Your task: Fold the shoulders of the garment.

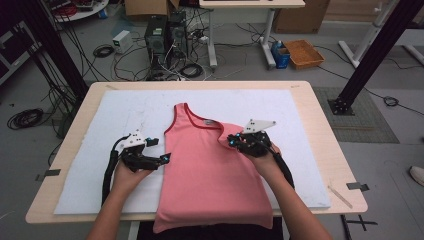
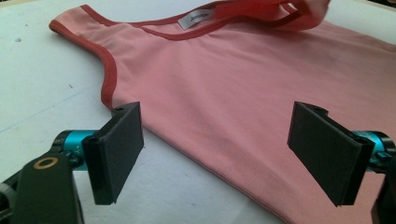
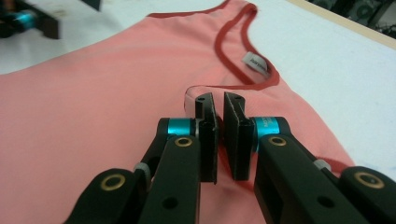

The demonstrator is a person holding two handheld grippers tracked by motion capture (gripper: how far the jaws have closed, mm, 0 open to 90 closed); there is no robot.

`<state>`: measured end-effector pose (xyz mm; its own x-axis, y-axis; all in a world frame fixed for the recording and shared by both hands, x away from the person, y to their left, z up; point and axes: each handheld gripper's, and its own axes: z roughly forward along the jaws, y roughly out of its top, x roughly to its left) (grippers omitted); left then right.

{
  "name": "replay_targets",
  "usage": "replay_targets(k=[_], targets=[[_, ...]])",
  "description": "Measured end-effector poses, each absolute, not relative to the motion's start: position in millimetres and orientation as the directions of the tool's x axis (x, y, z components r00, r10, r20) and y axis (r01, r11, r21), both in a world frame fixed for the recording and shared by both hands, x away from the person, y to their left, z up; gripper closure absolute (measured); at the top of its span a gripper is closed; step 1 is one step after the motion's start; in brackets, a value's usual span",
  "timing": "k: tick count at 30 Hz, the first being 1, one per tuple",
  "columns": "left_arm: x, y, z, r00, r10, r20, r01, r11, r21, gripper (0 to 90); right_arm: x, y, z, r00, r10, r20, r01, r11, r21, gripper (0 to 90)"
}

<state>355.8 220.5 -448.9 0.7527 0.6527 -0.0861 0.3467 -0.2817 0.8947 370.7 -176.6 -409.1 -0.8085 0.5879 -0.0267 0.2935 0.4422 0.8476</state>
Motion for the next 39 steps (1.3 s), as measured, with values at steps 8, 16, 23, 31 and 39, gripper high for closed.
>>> replay_targets(k=[8,16,23,31,39], targets=[[355,220,-449,0.751,0.655,-0.086,0.349,-0.282,0.894,18.4,338,-187,-433,-0.803,0.587,-0.101,0.271,0.510,0.816,84.5],[356,220,-449,0.751,0.655,-0.086,0.347,-0.280,0.895,18.5,328,-193,-443,-0.817,0.570,-0.082,0.304,0.548,0.780,79.1],[355,220,-449,0.750,0.656,-0.086,0.349,-0.283,0.893,18.4,327,-198,-429,-0.803,0.593,-0.058,0.298,0.485,0.822,67.4],[356,220,-449,0.749,0.656,-0.086,0.348,-0.281,0.894,18.5,347,-176,-438,-0.806,0.590,-0.052,0.327,0.516,0.791,76.0],[356,221,-449,0.747,0.658,-0.096,0.356,-0.275,0.893,18.4,340,-177,-446,-0.817,0.573,-0.058,0.353,0.578,0.735,82.1]])
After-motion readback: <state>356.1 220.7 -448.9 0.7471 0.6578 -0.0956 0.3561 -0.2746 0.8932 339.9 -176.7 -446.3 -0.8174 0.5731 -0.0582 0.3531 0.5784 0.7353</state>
